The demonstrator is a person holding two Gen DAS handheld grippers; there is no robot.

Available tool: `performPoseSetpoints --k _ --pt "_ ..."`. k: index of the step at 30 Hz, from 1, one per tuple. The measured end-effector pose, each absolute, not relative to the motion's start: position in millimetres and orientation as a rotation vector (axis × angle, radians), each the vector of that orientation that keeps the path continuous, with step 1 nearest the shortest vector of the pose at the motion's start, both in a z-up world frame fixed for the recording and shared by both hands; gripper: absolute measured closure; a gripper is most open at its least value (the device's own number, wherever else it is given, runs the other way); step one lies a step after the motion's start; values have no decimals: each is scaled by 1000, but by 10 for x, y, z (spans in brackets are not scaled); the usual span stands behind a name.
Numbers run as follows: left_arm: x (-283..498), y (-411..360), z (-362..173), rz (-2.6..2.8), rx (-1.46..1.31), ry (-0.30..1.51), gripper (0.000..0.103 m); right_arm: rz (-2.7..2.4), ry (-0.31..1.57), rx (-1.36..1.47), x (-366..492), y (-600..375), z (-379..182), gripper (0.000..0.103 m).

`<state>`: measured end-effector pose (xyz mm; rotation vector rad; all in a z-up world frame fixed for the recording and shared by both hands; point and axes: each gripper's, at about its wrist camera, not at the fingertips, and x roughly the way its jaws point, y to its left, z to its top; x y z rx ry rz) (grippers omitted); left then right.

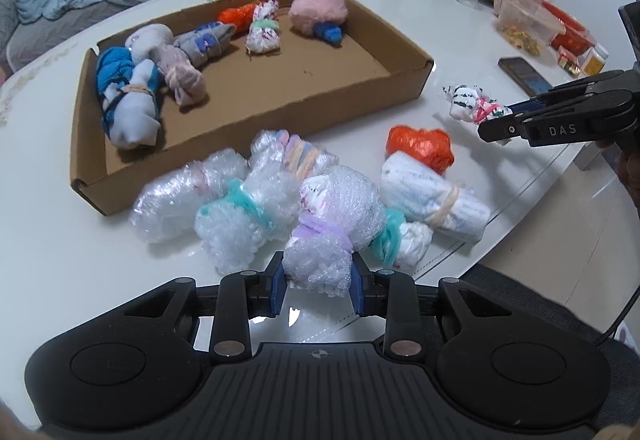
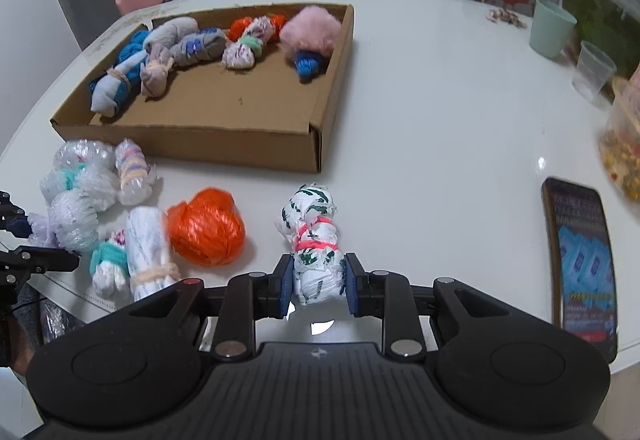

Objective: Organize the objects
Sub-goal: 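Carry both bundles into the tray, lower them and open both grippers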

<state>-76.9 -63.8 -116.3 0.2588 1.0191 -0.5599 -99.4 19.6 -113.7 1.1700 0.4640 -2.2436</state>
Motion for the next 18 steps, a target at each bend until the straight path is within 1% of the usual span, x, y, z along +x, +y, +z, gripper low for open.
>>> performPoseSetpoints --k 7,14,18 --pt "-559 -555 -844 -526 185 972 65 -2263 429 1115 -1037 209 -872 80" --pt "151 -628 -601 -437 131 924 65 -2245 404 1027 -1209 -69 -452 80" --pt "532 -716 -541 -418 74 918 65 -2222 431 991 -1365 -369 -312 79"
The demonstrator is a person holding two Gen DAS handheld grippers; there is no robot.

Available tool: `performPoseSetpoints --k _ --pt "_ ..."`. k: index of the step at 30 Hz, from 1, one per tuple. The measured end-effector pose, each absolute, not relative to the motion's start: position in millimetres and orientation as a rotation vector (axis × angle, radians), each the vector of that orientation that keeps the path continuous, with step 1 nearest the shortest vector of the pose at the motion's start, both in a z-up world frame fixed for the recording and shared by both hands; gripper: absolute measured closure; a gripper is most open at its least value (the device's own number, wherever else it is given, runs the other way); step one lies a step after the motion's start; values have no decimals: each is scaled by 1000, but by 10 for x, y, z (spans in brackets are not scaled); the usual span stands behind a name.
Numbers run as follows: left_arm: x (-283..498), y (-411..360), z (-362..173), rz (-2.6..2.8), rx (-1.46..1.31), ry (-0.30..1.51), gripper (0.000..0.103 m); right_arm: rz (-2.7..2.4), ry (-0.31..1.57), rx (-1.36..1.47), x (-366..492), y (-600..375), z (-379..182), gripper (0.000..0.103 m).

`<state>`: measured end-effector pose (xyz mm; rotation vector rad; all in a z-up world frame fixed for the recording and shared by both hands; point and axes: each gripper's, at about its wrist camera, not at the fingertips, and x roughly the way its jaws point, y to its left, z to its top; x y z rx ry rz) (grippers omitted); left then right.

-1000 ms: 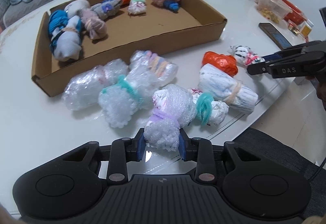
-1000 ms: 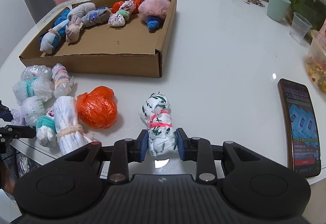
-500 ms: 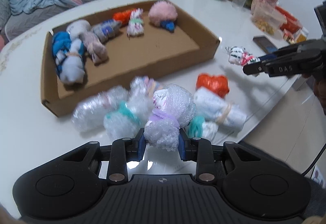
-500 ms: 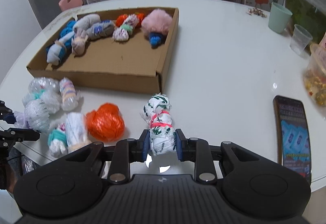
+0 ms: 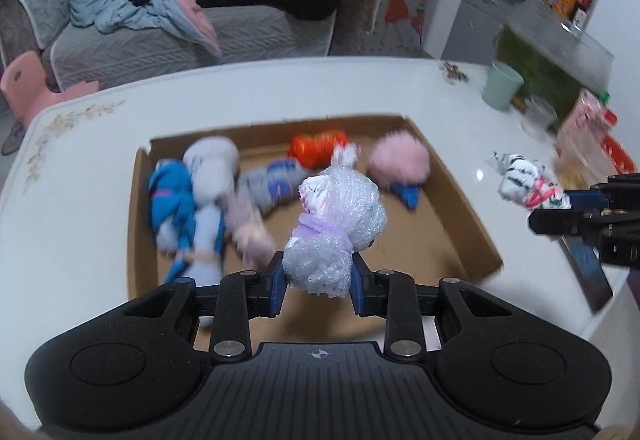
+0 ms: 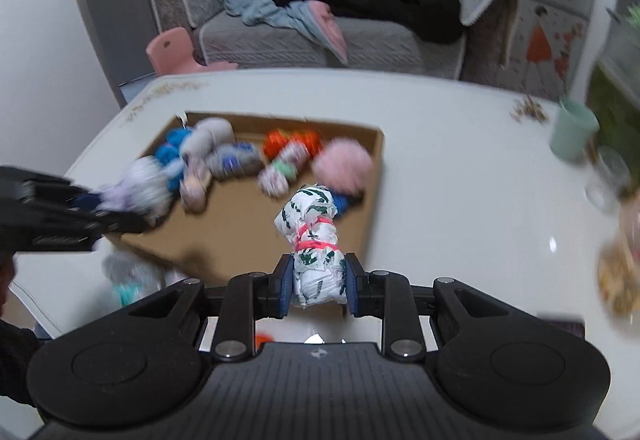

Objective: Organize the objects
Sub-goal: 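Carry both bundles into the tray, lower them and open both grippers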

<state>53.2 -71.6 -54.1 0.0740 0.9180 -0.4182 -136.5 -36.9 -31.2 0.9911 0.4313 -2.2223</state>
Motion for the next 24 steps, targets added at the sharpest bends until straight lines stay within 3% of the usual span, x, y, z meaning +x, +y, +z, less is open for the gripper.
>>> performPoseSetpoints --k 9,24 --pt "920 -909 -620 -423 101 922 65 -2163 473 953 -1635 -915 -302 79" --pt "1121 -986 -1155 -397 174 1017 64 -2065 504 1080 -1941 -1207 -812 79"
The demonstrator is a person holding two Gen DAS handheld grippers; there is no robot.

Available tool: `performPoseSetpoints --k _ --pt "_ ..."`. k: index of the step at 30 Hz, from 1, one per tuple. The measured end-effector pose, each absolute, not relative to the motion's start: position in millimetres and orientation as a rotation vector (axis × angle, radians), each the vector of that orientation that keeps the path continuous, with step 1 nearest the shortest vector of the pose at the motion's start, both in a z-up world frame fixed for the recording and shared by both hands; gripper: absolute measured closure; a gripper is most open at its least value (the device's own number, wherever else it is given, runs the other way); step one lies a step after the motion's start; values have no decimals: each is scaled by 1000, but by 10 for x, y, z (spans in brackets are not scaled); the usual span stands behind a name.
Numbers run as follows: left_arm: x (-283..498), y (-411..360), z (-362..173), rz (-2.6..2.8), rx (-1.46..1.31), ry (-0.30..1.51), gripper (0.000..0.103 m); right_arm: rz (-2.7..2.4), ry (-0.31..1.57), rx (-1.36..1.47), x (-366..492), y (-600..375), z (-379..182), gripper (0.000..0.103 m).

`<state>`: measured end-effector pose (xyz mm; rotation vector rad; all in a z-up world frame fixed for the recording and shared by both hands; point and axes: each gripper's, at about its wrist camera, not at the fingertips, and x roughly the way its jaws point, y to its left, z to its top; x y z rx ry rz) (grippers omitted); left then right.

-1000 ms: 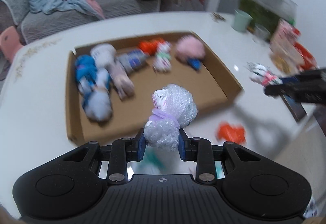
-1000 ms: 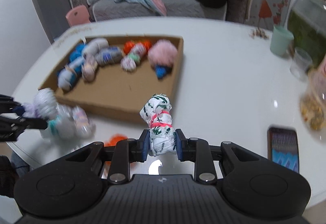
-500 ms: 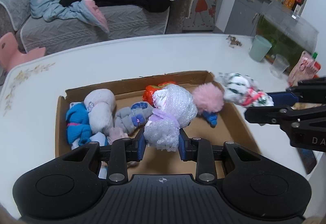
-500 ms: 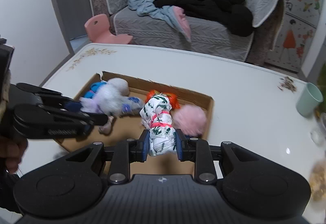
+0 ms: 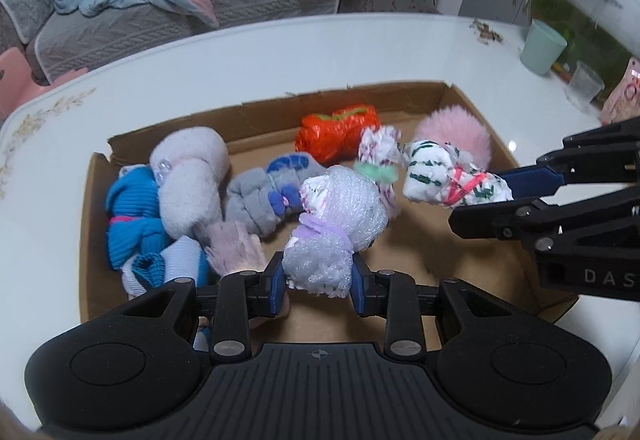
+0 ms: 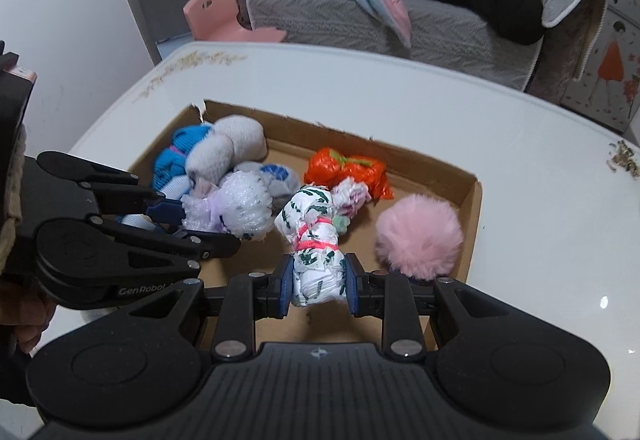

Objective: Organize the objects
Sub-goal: 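Carry both bundles into the tray, lower them and open both grippers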

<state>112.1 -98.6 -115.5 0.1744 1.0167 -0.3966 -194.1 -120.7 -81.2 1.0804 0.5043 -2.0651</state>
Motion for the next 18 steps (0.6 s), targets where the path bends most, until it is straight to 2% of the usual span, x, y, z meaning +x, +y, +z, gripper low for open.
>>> performPoseSetpoints --k 18 --pt "1210 -1032 -1374 -401 184 1057 63 -2044 536 1184 -2073 -1278 -1149 79"
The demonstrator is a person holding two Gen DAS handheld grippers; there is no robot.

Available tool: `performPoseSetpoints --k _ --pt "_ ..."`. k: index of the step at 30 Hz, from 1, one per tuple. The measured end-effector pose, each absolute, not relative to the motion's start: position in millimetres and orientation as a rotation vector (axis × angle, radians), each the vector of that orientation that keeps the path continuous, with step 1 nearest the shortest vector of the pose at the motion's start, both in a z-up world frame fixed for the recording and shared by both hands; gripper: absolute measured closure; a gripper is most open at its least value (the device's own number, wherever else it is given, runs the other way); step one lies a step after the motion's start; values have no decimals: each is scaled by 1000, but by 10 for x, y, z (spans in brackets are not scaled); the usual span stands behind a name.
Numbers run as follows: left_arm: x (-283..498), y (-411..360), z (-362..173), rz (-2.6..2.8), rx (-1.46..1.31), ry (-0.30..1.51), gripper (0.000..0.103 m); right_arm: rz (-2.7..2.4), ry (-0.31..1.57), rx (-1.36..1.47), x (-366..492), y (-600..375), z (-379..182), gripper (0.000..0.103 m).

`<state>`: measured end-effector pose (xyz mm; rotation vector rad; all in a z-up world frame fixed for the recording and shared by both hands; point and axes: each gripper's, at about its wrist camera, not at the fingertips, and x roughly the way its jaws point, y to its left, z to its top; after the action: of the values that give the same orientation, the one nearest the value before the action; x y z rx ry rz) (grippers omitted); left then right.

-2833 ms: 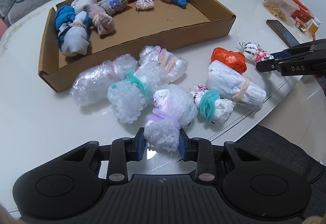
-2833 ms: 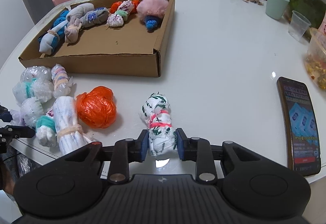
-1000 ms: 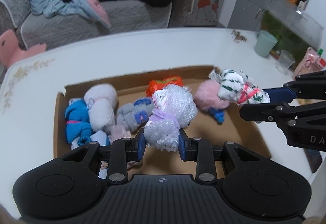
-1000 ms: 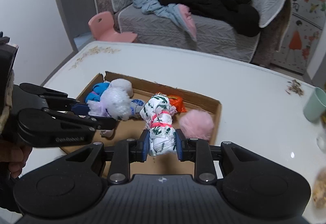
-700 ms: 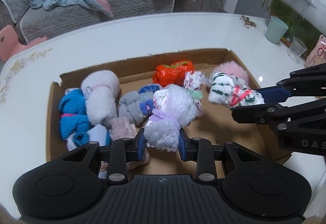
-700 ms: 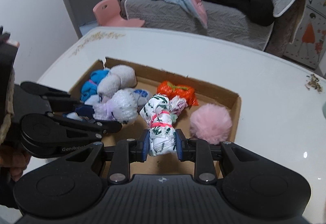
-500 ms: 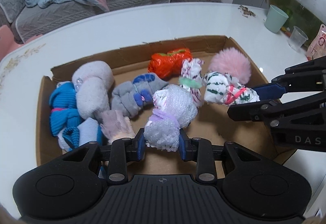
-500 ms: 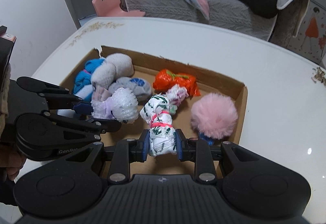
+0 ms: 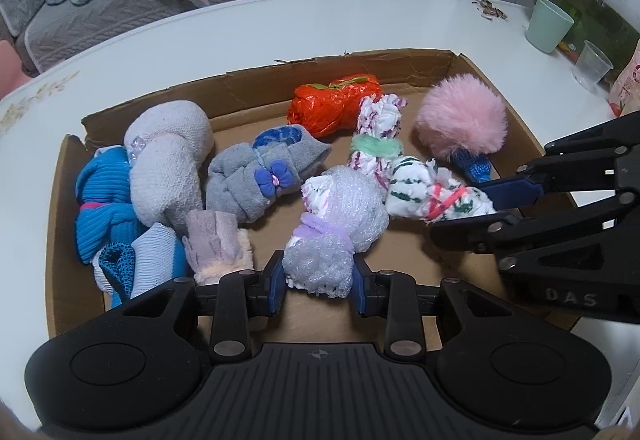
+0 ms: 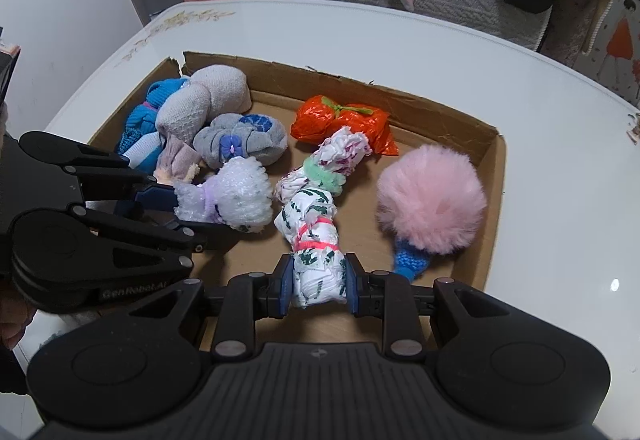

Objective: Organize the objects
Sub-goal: 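Carry both bundles into the tray, lower them and open both grippers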

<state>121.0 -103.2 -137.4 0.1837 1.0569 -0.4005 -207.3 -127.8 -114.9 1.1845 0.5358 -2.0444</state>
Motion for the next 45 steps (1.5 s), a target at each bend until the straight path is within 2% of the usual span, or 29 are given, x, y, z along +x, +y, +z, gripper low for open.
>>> performPoseSetpoints --k 10,20,27,39,45 --pt "1243 -1019 -1371 -378 172 1056 61 -2042 560 1204 -2099 -1343 -1176 79" --pt "1206 -966 -1376 -379 170 1065 42 -2062 572 1224 -2097 -1342 -1167 75" --pt "1128 -965 -1336 -389 194 1059 38 -2075 567 1227 -2069 -1324 -1116 68" --pt "1020 -920 -1215 -397 191 1037 33 -2099 545 1223 -2002 -1304 -1052 66" --pt "926 -834 -1100 -399 183 1022 27 -2101 531 1212 -1929 -1282 -993 64"
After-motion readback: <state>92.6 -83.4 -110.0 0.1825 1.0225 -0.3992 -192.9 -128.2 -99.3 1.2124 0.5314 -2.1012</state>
